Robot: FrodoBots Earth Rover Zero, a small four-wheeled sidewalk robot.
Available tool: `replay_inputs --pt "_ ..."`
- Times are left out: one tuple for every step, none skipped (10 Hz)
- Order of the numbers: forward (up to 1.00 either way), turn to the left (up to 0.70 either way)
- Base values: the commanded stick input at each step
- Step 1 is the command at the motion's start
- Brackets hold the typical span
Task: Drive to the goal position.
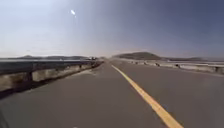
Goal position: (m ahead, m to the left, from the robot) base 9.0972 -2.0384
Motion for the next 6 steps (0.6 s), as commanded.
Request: replay_inputs --pt "0.50 0.00" --pt "0.50 0.00" --pt "0.50 0.00" --pt "0.50 0.00" --pt "0.50 0.00" --pt "0.50 0.00"
